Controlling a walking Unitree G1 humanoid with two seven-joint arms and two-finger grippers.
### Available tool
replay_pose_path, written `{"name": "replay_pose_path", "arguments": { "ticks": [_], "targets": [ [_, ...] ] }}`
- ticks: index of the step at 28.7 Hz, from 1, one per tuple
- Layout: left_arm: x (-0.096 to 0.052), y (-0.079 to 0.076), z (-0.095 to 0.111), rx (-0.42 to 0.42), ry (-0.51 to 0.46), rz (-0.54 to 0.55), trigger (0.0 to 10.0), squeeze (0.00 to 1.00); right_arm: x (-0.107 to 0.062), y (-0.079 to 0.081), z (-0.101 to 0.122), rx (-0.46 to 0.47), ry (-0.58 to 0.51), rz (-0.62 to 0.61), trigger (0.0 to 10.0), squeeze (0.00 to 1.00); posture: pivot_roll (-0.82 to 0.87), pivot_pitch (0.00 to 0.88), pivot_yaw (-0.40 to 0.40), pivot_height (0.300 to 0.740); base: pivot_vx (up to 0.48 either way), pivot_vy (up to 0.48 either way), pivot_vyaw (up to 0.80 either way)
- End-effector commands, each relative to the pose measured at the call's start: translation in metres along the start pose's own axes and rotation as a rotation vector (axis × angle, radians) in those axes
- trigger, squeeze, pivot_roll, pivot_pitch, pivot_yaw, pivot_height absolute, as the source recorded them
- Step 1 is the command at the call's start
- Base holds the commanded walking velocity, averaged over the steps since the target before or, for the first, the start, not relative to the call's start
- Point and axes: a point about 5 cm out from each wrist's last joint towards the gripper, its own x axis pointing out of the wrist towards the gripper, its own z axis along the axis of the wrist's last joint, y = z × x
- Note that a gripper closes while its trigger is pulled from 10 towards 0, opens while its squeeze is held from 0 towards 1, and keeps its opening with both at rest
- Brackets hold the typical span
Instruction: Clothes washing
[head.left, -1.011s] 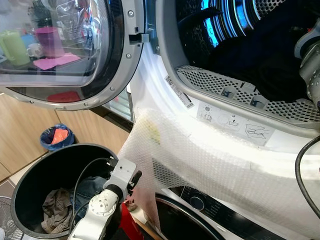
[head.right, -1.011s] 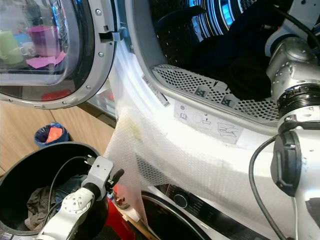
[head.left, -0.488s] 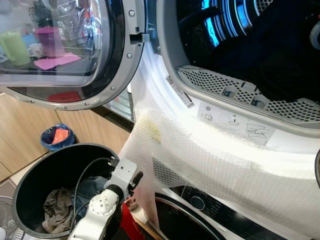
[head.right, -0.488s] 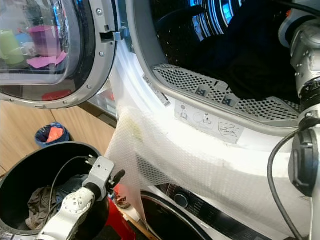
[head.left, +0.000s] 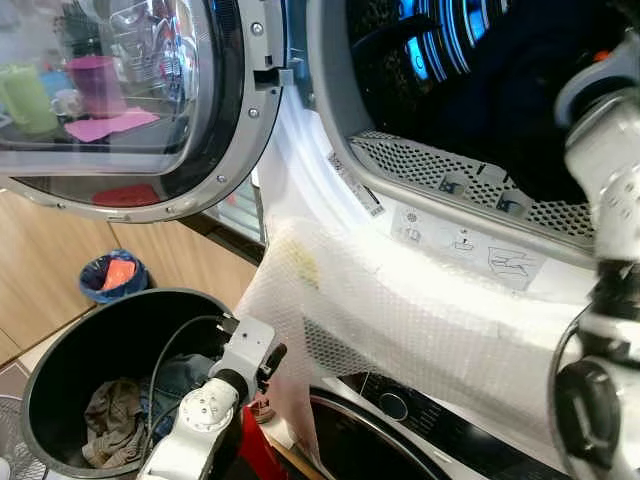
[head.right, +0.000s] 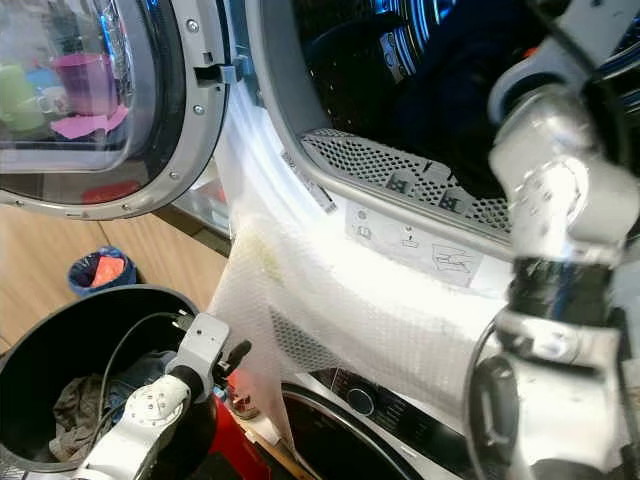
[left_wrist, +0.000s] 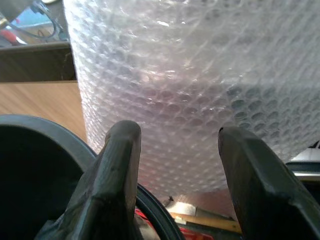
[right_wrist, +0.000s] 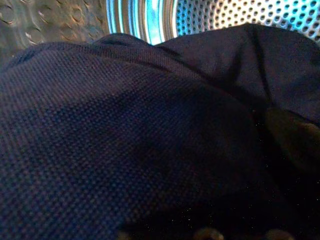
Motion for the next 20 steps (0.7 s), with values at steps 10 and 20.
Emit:
{"name": "replay_pose_path", "arguments": {
  "ticks": [10, 20],
  "targets": [
    [0.001, -0.002, -0.002, -0.008, 0.018, 0.019, 10.0, 0.0, -0.039, -0.012, 0.005, -0.233, -0.082, -0.145, 10.0, 0.0, 0.07, 0.036, -0.036, 0.74, 0.0, 0.0, 0.0],
    [0.005, 0.001, 0.001, -0.013, 0.01, 0.039, 10.0, 0.0, 0.051, 0.016, 0.035, 0.076, -0.036, -0.032, 10.0, 0.0, 0.08, 0.028, -0.031, 0.74, 0.0, 0.0, 0.0]
  ]
}}
